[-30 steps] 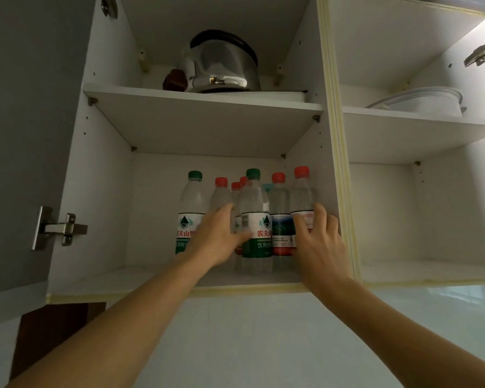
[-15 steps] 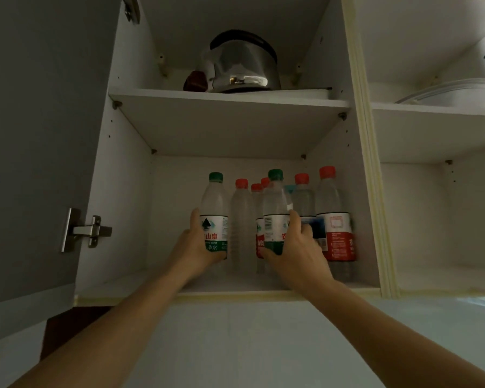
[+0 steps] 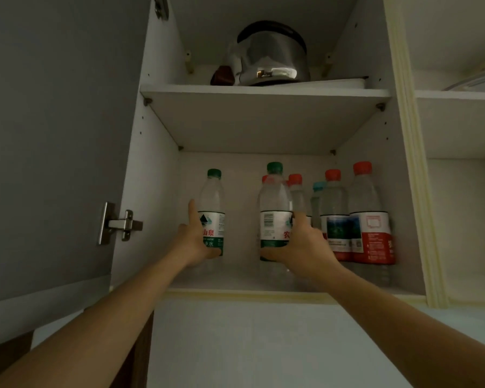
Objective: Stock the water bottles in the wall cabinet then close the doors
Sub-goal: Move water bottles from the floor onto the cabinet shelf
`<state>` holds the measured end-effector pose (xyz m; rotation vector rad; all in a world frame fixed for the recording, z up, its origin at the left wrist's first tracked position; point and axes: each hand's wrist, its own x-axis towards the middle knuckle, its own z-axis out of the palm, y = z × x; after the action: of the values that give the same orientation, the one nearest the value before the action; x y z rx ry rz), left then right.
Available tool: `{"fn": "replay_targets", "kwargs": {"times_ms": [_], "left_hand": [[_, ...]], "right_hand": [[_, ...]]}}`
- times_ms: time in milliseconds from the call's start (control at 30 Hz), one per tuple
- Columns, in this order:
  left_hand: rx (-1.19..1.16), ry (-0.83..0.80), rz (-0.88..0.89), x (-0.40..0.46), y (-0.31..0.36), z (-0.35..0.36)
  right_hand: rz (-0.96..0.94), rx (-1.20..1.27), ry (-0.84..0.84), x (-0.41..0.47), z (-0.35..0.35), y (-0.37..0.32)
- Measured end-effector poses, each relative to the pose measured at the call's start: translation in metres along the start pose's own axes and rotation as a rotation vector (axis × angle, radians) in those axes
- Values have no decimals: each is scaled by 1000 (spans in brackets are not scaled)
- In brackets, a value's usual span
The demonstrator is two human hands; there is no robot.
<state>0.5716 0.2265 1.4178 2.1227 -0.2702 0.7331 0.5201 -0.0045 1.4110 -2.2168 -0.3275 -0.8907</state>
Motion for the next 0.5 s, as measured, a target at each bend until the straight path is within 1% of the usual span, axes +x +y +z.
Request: {"fn": "replay_targets", "kwargs": {"times_ms": [167,233,300,433,467,500], "left_hand": [[129,79,-35,-1,-16,-13],[182,58,-44,1,-15,-15],[159,35,-76,1,-12,-16],[224,87,-87,12,-18,-19],[165,95,-108,17,-22,-17],[26,104,-148,18,-22,-16]], "right_hand": [[-67,66,-150,13,27,-22],[-51,58,-208,23,36,-30],[-21,46,-270,35,42,-38],[62,58,-376,57,57,-50],[78,71,-402,62,62,-51],[87,77,-421,68,68,-50]]}}
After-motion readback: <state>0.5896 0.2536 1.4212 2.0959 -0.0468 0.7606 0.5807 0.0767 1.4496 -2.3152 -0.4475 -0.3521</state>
